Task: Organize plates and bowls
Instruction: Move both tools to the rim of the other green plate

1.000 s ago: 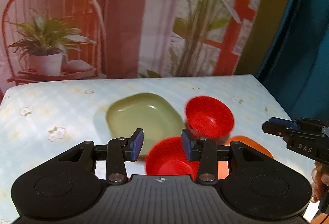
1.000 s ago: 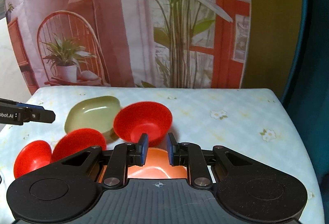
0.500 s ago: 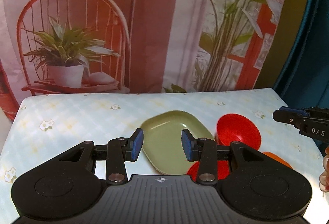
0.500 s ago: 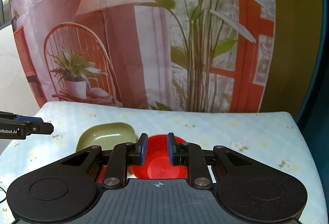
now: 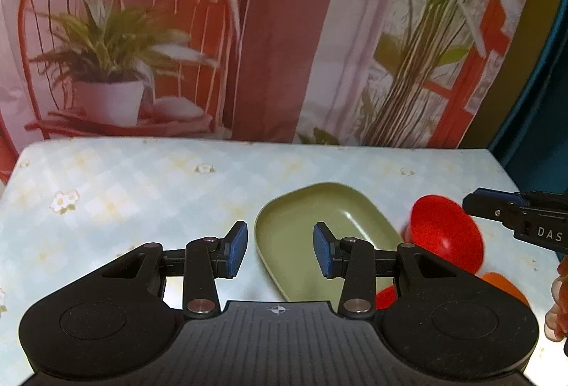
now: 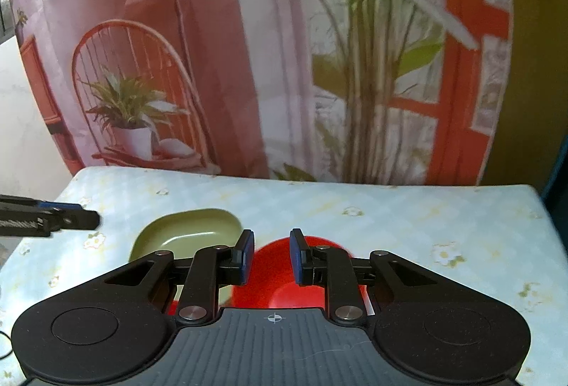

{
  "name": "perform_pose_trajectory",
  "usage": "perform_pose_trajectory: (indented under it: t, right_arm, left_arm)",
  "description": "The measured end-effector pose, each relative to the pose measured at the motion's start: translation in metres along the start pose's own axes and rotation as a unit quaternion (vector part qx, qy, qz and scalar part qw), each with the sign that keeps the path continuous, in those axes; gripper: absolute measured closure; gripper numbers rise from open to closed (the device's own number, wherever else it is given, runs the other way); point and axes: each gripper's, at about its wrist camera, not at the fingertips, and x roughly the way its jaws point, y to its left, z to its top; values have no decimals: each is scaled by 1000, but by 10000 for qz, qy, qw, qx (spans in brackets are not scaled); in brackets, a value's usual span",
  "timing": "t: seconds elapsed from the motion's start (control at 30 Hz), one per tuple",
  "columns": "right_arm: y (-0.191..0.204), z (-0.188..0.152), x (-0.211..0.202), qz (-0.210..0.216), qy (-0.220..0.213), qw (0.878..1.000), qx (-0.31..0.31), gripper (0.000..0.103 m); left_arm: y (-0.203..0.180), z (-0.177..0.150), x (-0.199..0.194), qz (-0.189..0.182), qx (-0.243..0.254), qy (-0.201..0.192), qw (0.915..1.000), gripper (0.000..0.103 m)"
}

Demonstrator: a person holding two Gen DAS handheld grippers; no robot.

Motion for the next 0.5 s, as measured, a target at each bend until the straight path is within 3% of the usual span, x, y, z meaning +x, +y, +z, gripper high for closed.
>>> perform_pose_trajectory:
  t: [0.37, 0.5]
  right_arm:
    - [27, -19, 57, 571, 701, 9941, 596, 81]
    - [25, -25, 63, 465, 890, 9924, 713, 81]
  left_arm:
    - [23, -1, 44, 37, -185, 303, 9994, 61]
    - [26, -1, 52, -24, -184, 357, 9992, 61]
